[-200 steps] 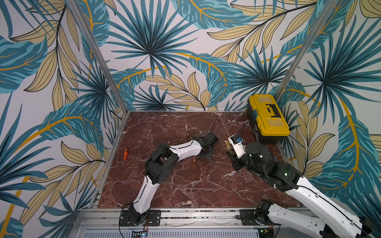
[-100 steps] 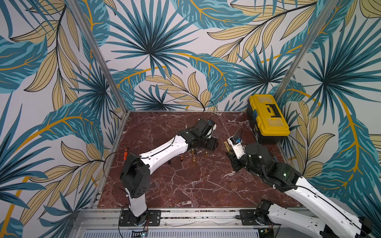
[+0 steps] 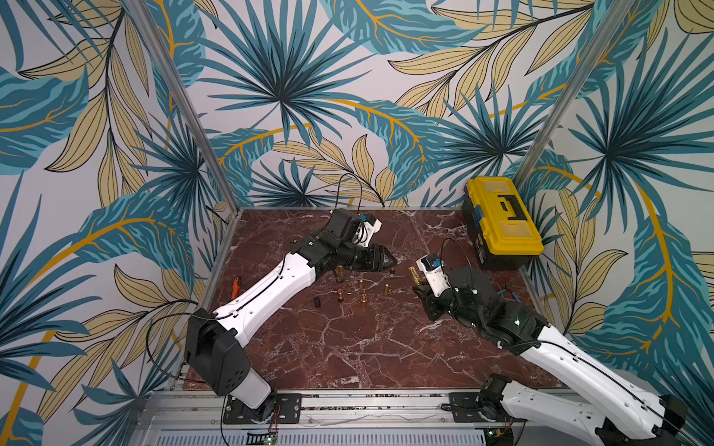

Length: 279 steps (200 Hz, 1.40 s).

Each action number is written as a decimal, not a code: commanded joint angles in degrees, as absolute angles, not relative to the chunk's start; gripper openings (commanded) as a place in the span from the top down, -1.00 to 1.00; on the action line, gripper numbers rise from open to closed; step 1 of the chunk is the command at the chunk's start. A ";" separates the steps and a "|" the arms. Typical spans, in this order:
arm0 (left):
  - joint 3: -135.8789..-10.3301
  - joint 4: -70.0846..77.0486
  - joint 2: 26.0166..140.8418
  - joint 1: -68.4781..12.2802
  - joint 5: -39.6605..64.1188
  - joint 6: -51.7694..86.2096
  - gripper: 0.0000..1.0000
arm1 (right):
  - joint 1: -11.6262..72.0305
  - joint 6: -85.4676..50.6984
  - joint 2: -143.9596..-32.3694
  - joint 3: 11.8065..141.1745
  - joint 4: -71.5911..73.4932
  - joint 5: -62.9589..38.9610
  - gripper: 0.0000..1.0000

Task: Open the lipstick cap
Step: Place the lipstick at the center of the board.

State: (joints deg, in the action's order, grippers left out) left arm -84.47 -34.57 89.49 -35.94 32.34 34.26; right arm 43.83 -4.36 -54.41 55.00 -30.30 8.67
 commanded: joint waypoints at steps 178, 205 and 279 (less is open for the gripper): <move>-87.36 -34.90 92.64 -37.44 44.45 34.35 0.30 | 44.04 -4.26 -63.81 55.40 -23.11 3.03 0.73; -87.36 -34.89 92.64 -37.36 44.13 34.10 0.36 | 44.03 -3.95 -63.78 55.44 -23.33 3.25 0.74; -86.66 -34.98 92.83 -37.34 43.17 33.22 0.60 | 44.03 -3.79 -63.60 55.57 -24.39 3.91 0.71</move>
State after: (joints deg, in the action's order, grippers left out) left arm -85.56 -35.83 92.82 -36.91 41.89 34.04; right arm 43.81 -4.29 -63.33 55.07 -24.23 3.81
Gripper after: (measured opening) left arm 0.209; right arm 0.209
